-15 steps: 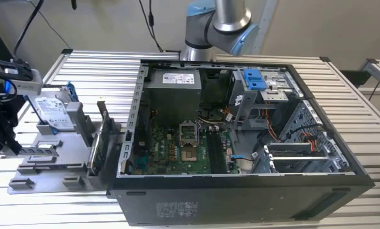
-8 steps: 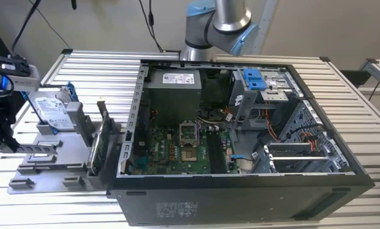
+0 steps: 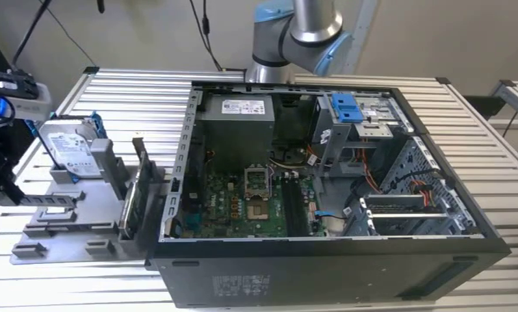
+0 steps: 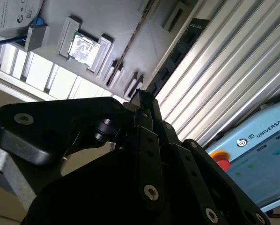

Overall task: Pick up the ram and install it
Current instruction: 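Pick up the ram and move it above insertion slot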

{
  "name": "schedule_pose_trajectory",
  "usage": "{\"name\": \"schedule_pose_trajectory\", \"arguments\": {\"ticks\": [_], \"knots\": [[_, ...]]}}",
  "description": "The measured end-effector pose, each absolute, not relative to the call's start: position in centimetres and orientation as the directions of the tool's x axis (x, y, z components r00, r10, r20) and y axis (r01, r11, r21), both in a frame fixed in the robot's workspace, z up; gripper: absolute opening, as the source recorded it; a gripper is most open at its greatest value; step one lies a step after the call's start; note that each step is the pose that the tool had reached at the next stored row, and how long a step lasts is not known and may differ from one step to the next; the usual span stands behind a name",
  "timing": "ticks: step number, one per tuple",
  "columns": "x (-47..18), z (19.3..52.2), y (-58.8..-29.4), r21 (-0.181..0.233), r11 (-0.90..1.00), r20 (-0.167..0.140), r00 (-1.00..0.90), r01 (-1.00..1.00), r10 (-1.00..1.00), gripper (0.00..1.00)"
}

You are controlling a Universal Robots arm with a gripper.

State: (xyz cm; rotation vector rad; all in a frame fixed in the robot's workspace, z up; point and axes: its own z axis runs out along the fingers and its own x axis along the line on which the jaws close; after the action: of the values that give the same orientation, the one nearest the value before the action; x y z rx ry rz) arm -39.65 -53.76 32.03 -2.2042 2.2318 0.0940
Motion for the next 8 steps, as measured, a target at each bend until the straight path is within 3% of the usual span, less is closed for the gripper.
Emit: {"name": "schedule_pose_trajectory", "arguments": {"ticks": [8], "knots": [[-39.65, 32.84, -53.76, 0.040, 0.011, -0.044, -0.013, -0.999, -0.999, 0.14]]}}
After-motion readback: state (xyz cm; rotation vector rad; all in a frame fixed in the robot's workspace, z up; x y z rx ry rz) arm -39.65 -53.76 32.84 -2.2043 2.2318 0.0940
